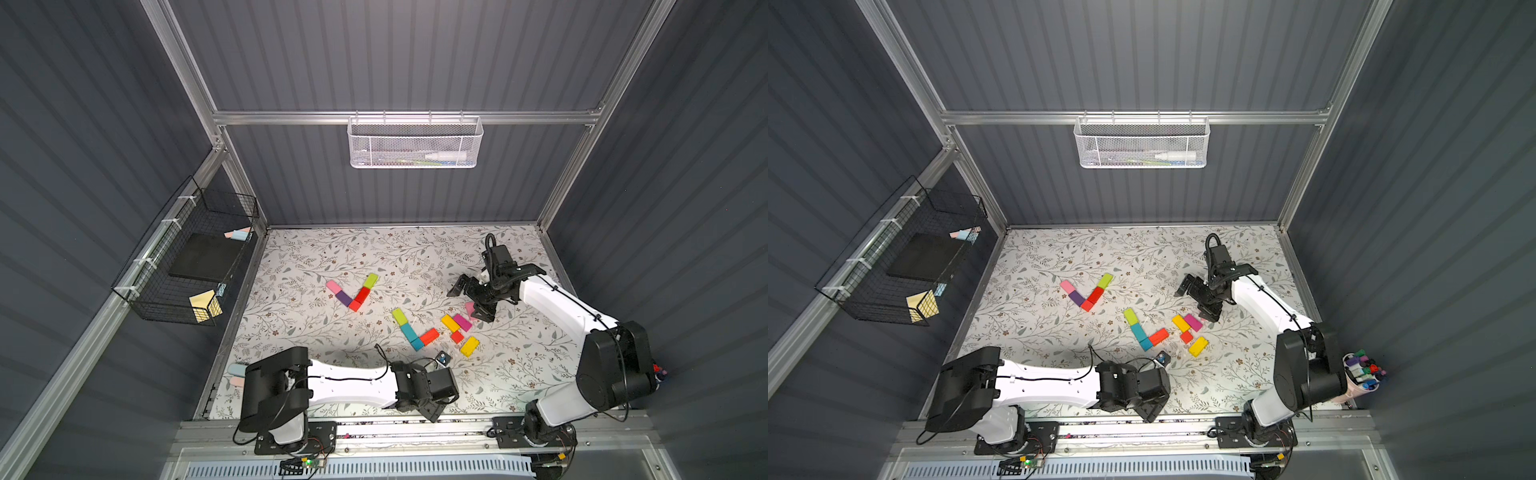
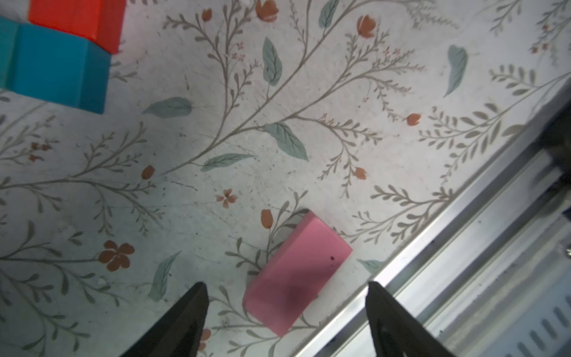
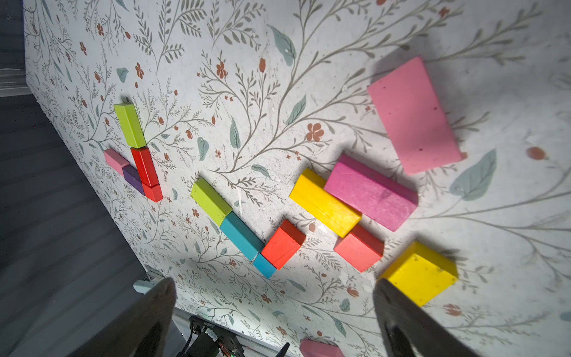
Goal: Assemble the letter v with building blocks
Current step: Pick up the building block from the center of the board.
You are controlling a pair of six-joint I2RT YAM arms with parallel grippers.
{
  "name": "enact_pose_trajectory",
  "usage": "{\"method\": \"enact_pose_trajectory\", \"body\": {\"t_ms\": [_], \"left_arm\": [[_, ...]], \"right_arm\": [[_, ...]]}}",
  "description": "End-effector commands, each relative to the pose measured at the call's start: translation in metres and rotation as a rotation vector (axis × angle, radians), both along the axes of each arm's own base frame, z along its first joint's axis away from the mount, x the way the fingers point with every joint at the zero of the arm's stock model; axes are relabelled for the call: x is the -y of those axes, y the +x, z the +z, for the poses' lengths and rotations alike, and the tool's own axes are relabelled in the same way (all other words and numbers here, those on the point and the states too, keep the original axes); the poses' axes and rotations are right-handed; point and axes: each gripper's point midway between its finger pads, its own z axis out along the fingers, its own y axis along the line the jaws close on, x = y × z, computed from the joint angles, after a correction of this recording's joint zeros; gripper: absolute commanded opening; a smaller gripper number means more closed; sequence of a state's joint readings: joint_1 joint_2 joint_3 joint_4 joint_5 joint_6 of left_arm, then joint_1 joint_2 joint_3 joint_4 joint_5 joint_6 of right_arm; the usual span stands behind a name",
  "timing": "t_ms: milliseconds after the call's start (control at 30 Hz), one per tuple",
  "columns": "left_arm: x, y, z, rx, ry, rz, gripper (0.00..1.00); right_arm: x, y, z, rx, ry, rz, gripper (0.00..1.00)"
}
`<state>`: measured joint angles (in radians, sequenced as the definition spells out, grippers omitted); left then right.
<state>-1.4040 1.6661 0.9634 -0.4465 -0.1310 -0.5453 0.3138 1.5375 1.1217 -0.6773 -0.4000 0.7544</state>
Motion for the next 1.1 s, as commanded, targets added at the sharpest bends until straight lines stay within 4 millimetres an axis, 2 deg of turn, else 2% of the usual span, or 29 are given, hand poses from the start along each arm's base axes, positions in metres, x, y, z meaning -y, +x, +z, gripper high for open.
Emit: {"method": "enact_pose_trajectory", "body": {"t_ms": [0, 167, 333, 467, 567, 800, 833, 1067], "left_arm": [[0.0, 0.0, -0.005, 0.015, 0.04, -0.029, 0.83], [0.001, -0.004, -0.018, 0.0, 0.07, -0.063, 0.82], [0.011, -0.008, -0.027, -0.023, 0.061, -0.101, 0.74], [0.003, -0.017, -0.039, -0.071, 0.088, -0.122, 0.63], [0.003, -0.021, -0.037, -0.092, 0.078, -0.129, 0.54], [-0.002, -0.029, -0.046, -0.129, 0.101, -0.146, 0.42], [-0.002, -0.029, -0.047, -0.13, 0.102, -0.148, 0.42], [0.003, -0.024, -0.057, -0.105, 0.123, -0.154, 0.22]], "right_arm": [[0.001, -0.003, -0.006, -0.016, -0.005, 0.008, 0.99], [0.001, -0.004, -0.009, -0.02, -0.005, 0.011, 0.99], [0.001, -0.005, -0.01, -0.026, -0.003, 0.01, 0.99], [0.001, -0.005, -0.007, -0.02, -0.002, 0.011, 0.99], [0.004, -0.005, -0.007, -0.014, -0.015, 0.004, 0.99], [0.003, -0.006, -0.009, -0.022, -0.01, 0.005, 0.99], [0.004, -0.007, -0.01, -0.023, -0.011, 0.005, 0.99], [0.004, -0.008, -0.012, -0.025, -0.013, 0.006, 0.99]]}}
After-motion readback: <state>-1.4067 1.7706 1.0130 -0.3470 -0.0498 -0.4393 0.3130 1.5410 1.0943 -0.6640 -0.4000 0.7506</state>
